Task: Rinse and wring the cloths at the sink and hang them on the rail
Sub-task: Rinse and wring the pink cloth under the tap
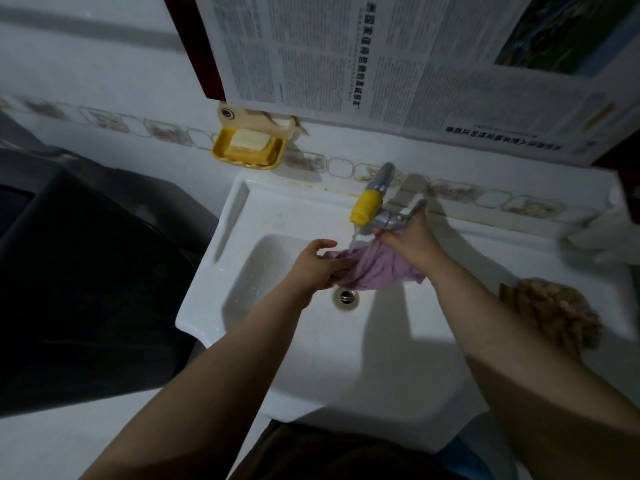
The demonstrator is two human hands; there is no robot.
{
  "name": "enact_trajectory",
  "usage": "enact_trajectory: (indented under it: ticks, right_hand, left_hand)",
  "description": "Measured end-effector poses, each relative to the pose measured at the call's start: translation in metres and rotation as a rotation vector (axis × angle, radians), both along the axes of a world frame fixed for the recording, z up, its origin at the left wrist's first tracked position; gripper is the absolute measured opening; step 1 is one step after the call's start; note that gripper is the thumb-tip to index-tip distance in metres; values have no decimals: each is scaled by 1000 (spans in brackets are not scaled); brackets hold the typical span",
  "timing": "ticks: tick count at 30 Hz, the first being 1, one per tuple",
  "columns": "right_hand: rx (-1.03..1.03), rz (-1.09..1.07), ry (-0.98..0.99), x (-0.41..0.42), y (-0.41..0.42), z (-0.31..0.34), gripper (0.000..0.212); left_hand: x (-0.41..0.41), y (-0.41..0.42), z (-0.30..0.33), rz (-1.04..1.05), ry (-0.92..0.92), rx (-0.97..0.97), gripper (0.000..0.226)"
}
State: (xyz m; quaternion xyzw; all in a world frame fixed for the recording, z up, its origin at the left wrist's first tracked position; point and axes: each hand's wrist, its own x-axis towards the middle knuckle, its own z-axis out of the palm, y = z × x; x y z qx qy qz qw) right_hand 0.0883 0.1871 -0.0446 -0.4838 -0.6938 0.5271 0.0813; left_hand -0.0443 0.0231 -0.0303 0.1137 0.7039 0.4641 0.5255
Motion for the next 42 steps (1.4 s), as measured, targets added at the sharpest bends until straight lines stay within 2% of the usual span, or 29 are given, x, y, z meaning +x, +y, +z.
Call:
enact_trajectory:
  ticks: [2,4,5,6,7,9,11,13,15,16,17,18,19,20,22,23,25,27,29,33,36,38,40,42]
  right_hand:
    - [-59,83,-68,-11,0,14,135]
    - [-23,231,-255,-6,-5,37,122]
    - [2,385,-433,1,-7,49,96]
    - [-16,572,-606,5,-16,63,60]
    - [-59,740,-761,8,-26,71,40]
    - [-118,971,-937,9,-43,72,41]
    - [-170,1062,-983,8,-51,61,34]
    - [-231,1072,-929,11,-54,50,20]
    - [-344,969,-758,10,-55,53,9]
    - [-440,882,-630,8,-56,55,9]
    - [-552,799,-505,6,-58,58,8]
    - [-665,735,-399,3,-61,62,7]
    - [-756,693,-315,0,-65,66,9]
    - [-813,673,-245,-1,-69,69,11]
    - [-898,644,-110,-6,-78,77,13]
    - [-940,601,-58,-7,-78,80,13]
    - [-1005,522,17,-6,-69,85,11]
    - [-1023,529,11,-3,-58,89,25]
    - [-952,514,-92,0,-49,86,7]
    - [-765,536,-365,0,-31,70,13]
    - [-607,553,-575,-7,-22,65,20]
    - [-520,475,-619,-13,-18,64,31]
    - [-466,383,-617,-15,-15,57,38]
    - [-408,272,-564,-16,-20,49,38]
  left_hand:
    - [-9,-4,-7,-69,315,-90,23]
    - [-20,-9,-11,-145,508,-156,12]
    - [-26,-11,-12,-177,534,-157,11]
    - [-31,-12,-14,-215,560,-159,13]
    - [-35,-12,-14,-264,603,-164,15]
    - [-43,-13,-15,-386,709,-175,22]
    - [-51,-13,-16,-499,837,-196,27]
    - [-59,-15,-21,-603,921,-253,29]
    - [-66,-19,-26,-765,980,-350,34]
    - [-67,-19,-25,-827,978,-336,38]
    - [-65,-18,-22,-841,906,-233,39]
    - [-59,-17,-15,-783,729,-72,36]
    - [-50,-16,-4,-693,465,65,35]
    - [-40,-13,5,-613,187,135,44]
    - [-26,-9,12,-550,-196,164,77]
    - [-19,-9,12,-544,-306,160,88]
    - [-15,-14,7,-532,-453,147,96]
    - [-20,-23,0,-538,-511,136,94]
    - [-32,-32,-7,-649,-487,136,88]
    - [-51,-41,-14,-1057,-247,-10,86]
    - [-54,-38,-19,-1124,-146,-156,51]
    - [-62,-39,-23,-1145,-166,-227,40]
    - [-69,-48,-24,-1127,-275,-273,58]
    - [-69,-60,-27,-971,-392,-264,80]
